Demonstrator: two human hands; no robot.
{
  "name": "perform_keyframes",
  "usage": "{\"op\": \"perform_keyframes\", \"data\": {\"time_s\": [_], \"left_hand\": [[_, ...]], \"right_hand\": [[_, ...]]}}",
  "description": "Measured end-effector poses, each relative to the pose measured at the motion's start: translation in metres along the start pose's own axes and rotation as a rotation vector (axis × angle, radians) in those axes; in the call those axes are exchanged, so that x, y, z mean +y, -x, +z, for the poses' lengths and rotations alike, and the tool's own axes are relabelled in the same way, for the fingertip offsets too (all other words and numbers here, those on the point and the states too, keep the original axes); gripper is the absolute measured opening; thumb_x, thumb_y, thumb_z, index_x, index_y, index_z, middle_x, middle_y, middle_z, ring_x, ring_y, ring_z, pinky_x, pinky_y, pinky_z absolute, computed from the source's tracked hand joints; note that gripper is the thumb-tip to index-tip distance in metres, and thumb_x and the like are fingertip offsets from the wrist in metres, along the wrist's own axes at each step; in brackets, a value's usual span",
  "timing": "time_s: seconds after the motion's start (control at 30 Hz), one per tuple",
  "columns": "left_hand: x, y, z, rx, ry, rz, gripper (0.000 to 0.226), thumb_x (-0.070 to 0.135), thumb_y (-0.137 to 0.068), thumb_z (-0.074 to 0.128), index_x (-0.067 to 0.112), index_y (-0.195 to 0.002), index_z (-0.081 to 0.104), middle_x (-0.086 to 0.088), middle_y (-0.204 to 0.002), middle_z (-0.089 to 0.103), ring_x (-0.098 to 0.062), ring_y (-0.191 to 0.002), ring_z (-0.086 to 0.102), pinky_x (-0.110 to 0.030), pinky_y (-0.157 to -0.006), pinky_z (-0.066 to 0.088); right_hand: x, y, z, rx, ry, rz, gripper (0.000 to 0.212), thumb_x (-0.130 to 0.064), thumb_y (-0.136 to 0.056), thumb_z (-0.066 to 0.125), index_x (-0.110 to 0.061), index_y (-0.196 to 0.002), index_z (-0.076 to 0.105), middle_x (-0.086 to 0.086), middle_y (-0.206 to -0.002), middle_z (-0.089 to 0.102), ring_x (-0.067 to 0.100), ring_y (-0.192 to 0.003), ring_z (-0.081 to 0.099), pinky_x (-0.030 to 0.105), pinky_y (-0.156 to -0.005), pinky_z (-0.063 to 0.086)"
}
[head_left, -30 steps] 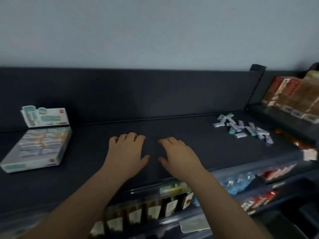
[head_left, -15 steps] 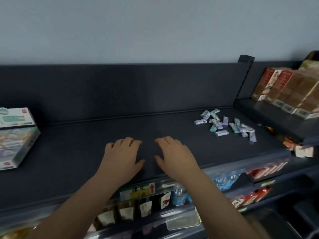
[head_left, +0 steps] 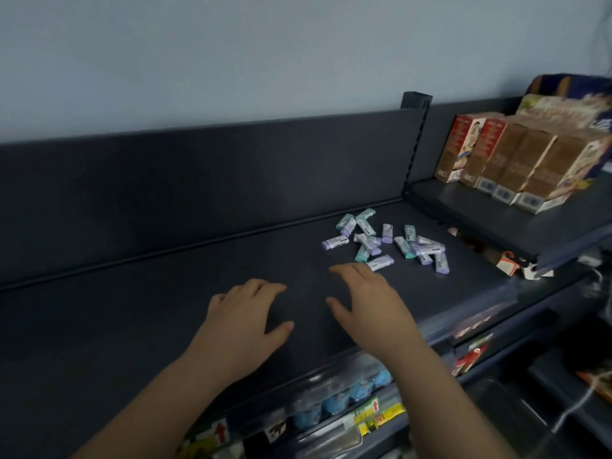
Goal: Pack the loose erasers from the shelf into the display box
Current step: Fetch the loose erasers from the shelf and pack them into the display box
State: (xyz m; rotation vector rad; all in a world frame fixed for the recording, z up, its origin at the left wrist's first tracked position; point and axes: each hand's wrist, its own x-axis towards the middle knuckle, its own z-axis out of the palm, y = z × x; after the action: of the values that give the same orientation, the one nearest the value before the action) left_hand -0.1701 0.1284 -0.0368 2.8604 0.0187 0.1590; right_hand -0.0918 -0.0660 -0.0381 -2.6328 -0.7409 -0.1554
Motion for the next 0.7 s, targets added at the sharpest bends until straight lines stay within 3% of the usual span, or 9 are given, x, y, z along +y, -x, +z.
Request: {"op": "perform_keyframes", "data": {"time_s": [0.4,0.53,0.7], "left_hand": [[0.072,-0.094,0.032,-0.082,0.099,0.187,0.052,0.047,-0.09,0.054,0.038,-0.138,0.036,0.018,-0.137,0.034,-0.006,-0.125,0.038,-0.034,-0.107,0.036],[0.09,-0.129,0.043,-0.08,0.144,0.149,0.047,0.041,-0.089,0.057,0.034,-0.134,0.043,0.016,-0.134,0.04,-0.007,-0.12,0.044,-0.032,-0.101,0.042],[0.108,-0.167,0.052,-0.003,0.126,0.076,0.046,0.025,-0.09,0.053,0.031,-0.135,0.044,0.012,-0.136,0.036,-0.012,-0.108,0.05,-0.03,-0.089,0.046]], "right_hand": [[0.144,-0.034,-0.05,0.008,0.034,0.131,0.046,-0.031,-0.09,0.062,-0.021,-0.134,0.051,0.001,-0.134,0.052,0.026,-0.118,0.052,0.042,-0.093,0.048],[0.18,-0.052,-0.061,0.015,-0.005,0.084,0.037,-0.023,-0.087,0.065,-0.018,-0.124,0.06,0.005,-0.124,0.059,0.027,-0.108,0.058,0.038,-0.089,0.049],[0.205,-0.067,-0.06,-0.117,0.015,-0.016,0.042,-0.009,-0.086,0.056,-0.019,-0.127,0.058,0.004,-0.126,0.056,0.032,-0.109,0.054,0.043,-0.09,0.048]]}}
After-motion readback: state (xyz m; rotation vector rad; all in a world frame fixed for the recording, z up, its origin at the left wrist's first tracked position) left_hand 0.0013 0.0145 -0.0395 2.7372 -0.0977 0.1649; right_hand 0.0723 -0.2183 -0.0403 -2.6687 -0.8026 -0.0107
